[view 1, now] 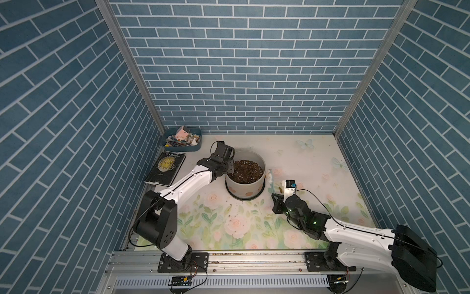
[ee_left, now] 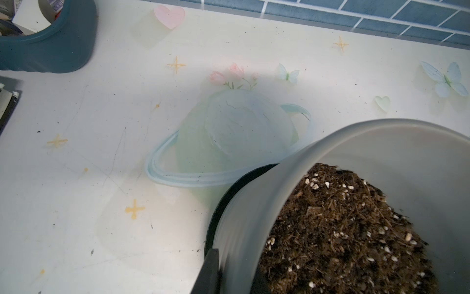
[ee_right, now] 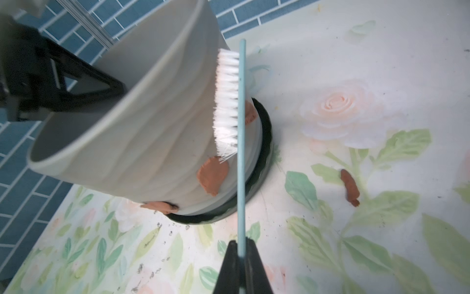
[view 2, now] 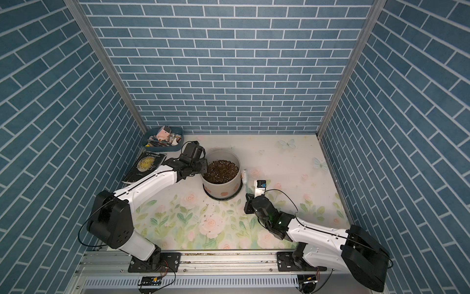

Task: Scrub the dried mud off the ceramic pot
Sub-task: Brush off the soil from the pot.

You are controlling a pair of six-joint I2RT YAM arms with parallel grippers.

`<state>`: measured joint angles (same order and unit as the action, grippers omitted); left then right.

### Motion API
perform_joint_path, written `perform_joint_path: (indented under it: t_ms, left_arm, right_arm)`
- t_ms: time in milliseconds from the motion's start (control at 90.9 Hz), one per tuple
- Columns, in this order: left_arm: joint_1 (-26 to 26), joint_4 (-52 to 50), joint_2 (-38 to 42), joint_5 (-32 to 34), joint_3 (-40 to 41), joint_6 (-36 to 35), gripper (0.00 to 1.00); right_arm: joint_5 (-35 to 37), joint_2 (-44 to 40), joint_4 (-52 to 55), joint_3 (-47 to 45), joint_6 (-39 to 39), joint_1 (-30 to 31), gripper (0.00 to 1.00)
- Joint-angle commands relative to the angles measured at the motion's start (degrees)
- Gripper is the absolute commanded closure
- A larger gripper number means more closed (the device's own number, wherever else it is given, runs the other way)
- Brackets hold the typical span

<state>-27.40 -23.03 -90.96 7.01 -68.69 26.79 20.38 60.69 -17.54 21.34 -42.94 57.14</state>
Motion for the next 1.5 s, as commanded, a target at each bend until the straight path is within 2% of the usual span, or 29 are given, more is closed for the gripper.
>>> perform_joint_path:
  t_ms: [0,99,209,462,528,891,1078,1298,1419,1485]
  left_arm:
    - [0.3,-1.5,1.2,1.2,1.0,1.1,0.95]
    - [0.3,-1.4,1.2,1.1,0.7,1.1,0.95]
    - [0.3,-1.5,0.9,0.8,0.5,1.1,0.95]
    - [0.4,-1.5,0.9,0.5,1.2,0.9,1.00]
    - [0.3,-1.7,0.9,0.6,1.0,0.9,1.00]
    - [0.3,-3.2,0.7,1.9,0.1,0.7,1.00]
    - [0.3,-4.6,1.1,3.1,-0.1,0.7,1.00]
    - [0.4,-6.4,2.1,7.1,1.2,1.2,1.00]
    - [0.3,-5.6,2.9,6.8,2.5,1.4,1.00]
    - [0.4,-5.5,3.1,6.3,2.6,1.6,1.00]
  right_arm:
    - [0.6,-0.8,2.0,-1.6,2.0,-1.3,1.00]
    - [-0.2,2.7,3.3,-0.2,2.2,-2.4,1.00]
    - [-2.0,10.3,4.5,3.2,2.9,-5.5,1.00]
    - [-10.0,20.6,-1.8,7.1,6.0,-7.1,1.00]
    - [-12.0,20.0,-4.5,6.6,7.0,-6.4,1.00]
    - [-12.6,6.2,-6.0,1.1,6.9,-4.8,1.00]
    - [-7.2,5.7,2.8,2.8,6.1,-5.7,1.00]
    - [-4.5,4.1,8.8,4.7,7.8,-6.2,1.00]
    - [-3.3,3.7,12.1,5.5,8.3,-6.7,1.00]
    - [0.6,5.6,17.7,7.4,7.6,-6.7,1.00]
